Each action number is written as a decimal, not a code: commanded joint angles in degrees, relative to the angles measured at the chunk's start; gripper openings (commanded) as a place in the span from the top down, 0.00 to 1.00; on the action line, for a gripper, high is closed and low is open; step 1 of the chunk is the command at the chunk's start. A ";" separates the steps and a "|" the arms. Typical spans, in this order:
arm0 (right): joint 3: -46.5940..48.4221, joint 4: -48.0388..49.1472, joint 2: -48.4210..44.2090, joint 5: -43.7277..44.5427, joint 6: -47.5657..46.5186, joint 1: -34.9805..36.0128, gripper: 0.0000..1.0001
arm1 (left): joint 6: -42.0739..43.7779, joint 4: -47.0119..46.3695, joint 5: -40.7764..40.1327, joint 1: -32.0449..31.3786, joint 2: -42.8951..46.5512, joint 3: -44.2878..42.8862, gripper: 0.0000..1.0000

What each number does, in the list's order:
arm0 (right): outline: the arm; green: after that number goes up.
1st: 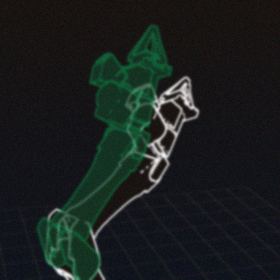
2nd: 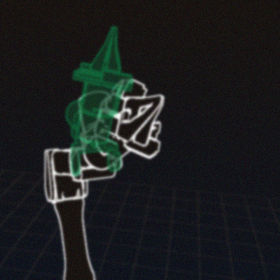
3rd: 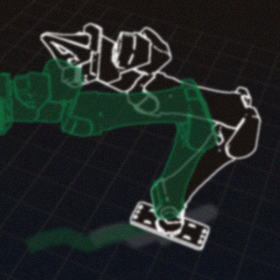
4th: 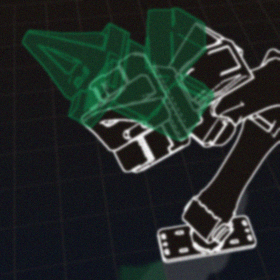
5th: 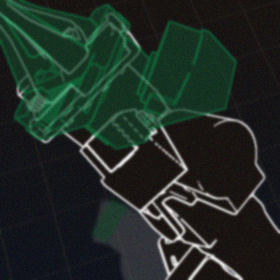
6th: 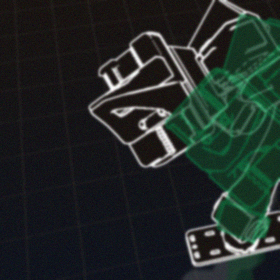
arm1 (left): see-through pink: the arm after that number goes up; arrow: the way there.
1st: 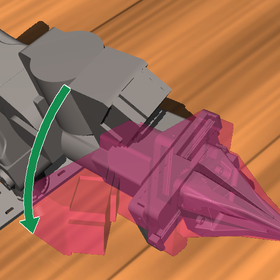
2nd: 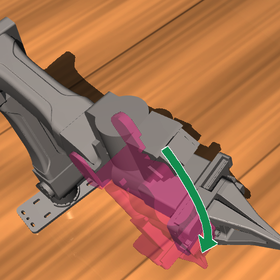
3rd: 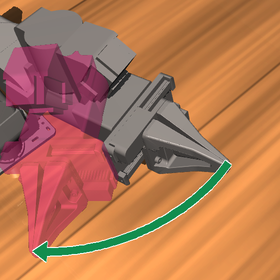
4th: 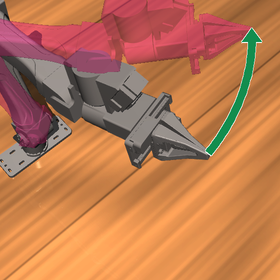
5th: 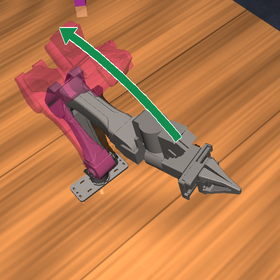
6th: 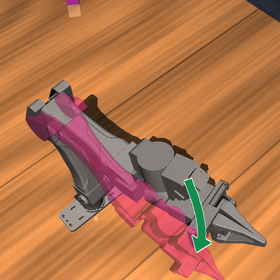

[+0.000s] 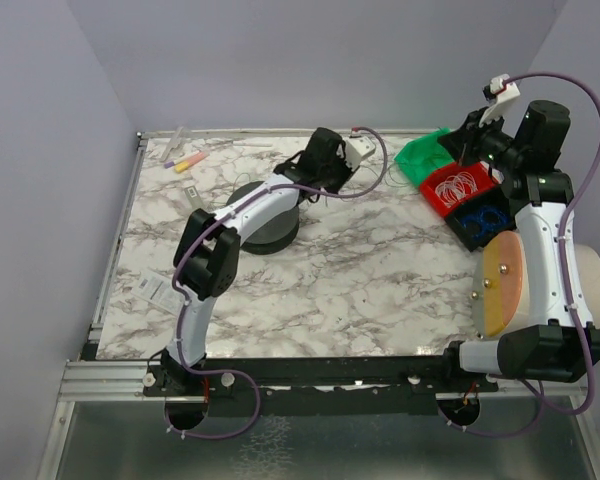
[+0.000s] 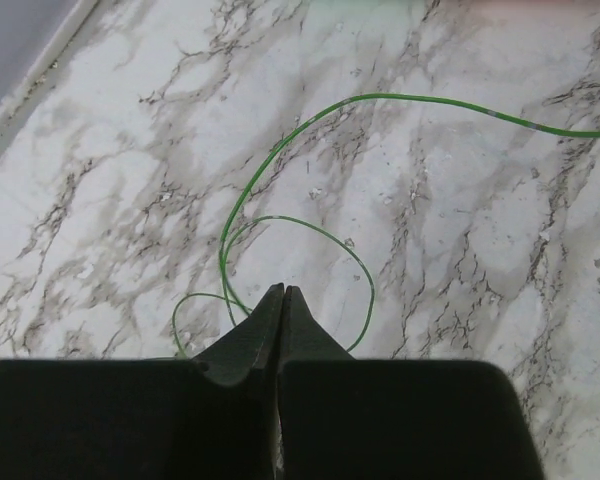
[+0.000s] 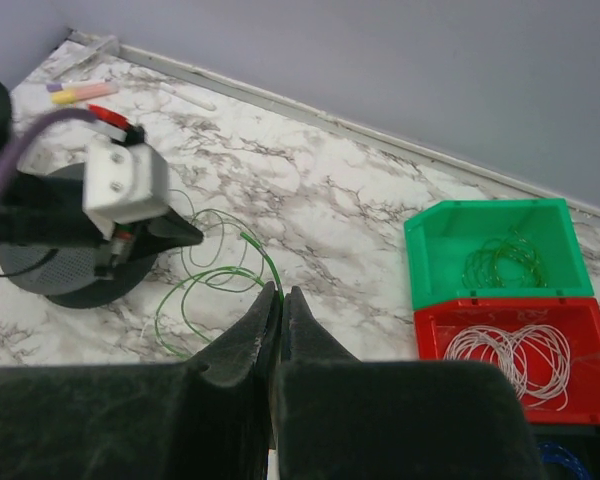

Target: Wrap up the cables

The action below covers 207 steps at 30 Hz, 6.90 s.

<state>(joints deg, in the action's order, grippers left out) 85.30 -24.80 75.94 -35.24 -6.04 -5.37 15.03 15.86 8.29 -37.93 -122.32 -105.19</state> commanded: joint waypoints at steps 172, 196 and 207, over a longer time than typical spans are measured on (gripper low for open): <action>-22.48 32.99 17.53 1.05 -4.10 26.55 0.10 | -30.66 2.52 12.70 14.20 22.05 2.56 1.00; -2.71 25.04 38.52 7.88 21.58 26.38 0.36 | -34.54 -1.09 15.86 14.20 23.90 5.46 1.00; -5.93 27.45 34.53 18.75 18.57 26.13 0.70 | -34.58 -0.99 15.99 14.20 24.36 7.43 1.00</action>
<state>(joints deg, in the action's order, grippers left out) 80.29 1.17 113.12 -20.45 13.43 20.99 -19.07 15.62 22.76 -23.70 -99.55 -98.61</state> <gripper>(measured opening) 0.307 0.002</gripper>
